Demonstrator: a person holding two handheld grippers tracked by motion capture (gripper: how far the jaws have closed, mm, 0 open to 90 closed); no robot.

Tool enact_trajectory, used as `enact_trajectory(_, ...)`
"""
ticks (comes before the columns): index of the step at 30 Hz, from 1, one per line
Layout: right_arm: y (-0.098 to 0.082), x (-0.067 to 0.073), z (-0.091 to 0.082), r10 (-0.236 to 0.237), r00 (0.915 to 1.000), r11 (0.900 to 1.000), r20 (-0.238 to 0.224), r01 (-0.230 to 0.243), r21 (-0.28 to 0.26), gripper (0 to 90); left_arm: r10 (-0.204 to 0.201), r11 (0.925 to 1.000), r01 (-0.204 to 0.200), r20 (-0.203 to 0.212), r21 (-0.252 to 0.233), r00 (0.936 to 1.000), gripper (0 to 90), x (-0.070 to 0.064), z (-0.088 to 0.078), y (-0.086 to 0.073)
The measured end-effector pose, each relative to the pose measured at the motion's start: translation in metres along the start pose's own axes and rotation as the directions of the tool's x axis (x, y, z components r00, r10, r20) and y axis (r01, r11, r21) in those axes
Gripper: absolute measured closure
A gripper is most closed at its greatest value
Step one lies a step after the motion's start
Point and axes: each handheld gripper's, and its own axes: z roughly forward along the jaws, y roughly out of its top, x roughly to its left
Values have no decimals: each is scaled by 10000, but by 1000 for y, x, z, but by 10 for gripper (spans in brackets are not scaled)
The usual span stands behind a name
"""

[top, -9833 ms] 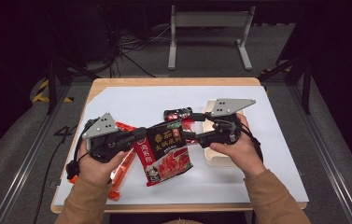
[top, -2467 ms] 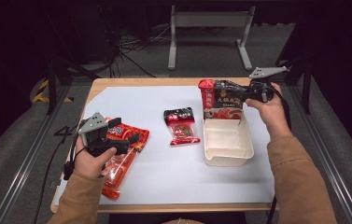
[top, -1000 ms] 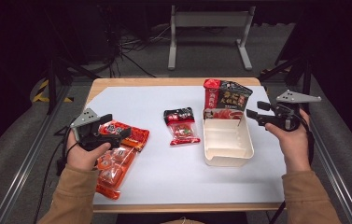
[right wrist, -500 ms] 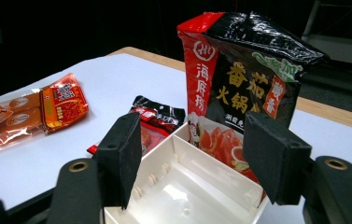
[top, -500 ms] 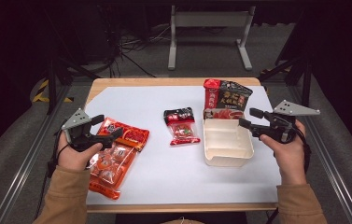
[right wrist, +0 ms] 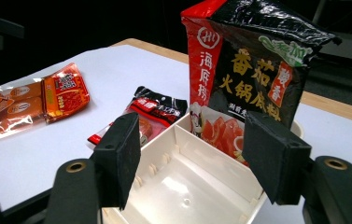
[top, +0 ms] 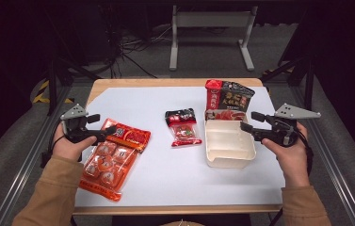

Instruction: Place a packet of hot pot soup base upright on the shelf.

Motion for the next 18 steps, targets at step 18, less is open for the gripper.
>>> enact_trajectory(18, -5, -1, 6, 129, 9977, 9999, -666, -132, -33, 394, -799, 9952, 819, -391, 541, 9960, 158, 55, 25, -2)
